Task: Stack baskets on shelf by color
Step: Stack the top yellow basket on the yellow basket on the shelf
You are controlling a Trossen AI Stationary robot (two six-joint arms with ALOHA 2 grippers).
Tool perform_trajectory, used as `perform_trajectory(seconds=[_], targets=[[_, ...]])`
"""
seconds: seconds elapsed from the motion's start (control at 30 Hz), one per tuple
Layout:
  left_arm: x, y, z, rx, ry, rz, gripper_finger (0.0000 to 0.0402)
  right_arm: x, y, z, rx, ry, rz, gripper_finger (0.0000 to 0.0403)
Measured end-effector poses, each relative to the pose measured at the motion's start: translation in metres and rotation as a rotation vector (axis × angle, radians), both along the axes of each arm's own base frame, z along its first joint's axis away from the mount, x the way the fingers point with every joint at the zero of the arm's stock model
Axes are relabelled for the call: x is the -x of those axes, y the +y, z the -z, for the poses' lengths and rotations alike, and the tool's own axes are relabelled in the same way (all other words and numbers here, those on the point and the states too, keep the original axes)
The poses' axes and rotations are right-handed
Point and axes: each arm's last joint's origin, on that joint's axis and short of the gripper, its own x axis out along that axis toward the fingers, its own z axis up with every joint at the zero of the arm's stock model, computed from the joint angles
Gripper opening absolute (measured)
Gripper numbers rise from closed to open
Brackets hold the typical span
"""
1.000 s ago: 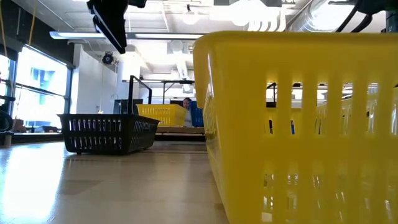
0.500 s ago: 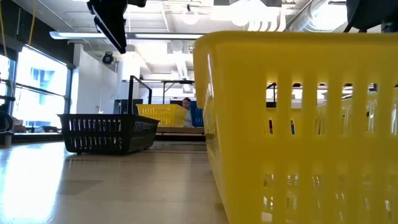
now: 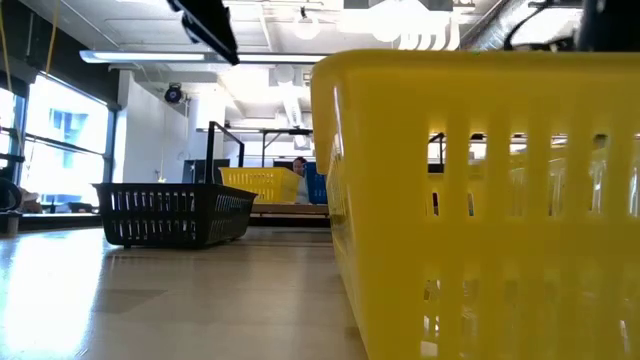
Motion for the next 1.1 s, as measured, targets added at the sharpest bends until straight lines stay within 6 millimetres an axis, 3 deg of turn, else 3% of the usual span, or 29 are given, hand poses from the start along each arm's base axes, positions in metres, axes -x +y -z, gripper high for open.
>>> perform_trajectory(seconds=[0.23, 0.5, 0.87, 1.1], targets=[[-0.01, -0.007, -0.007, -0.063, -0.104, 0.067, 0.0186, -0.018, -0.006, -0.04, 0.151, -0.148, -0.035, 0.0002], [-0.016, -0.013, -0.014, -0.224, -0.16, 0.134, 0.0186, -0.043, -0.033, -0.084, 0.336, -0.246, -0.07, 0.0001], [-0.021, -0.013, -0.021, -0.421, -0.163, 0.235, 0.0186, -0.095, -0.059, -0.095, 0.411, -0.193, -0.134, 0.0001], [-0.032, -0.014, -0.009, -0.461, -0.096, 0.295, 0.0186, -0.128, -0.068, -0.099, 0.45, -0.231, -0.159, 0.0]])
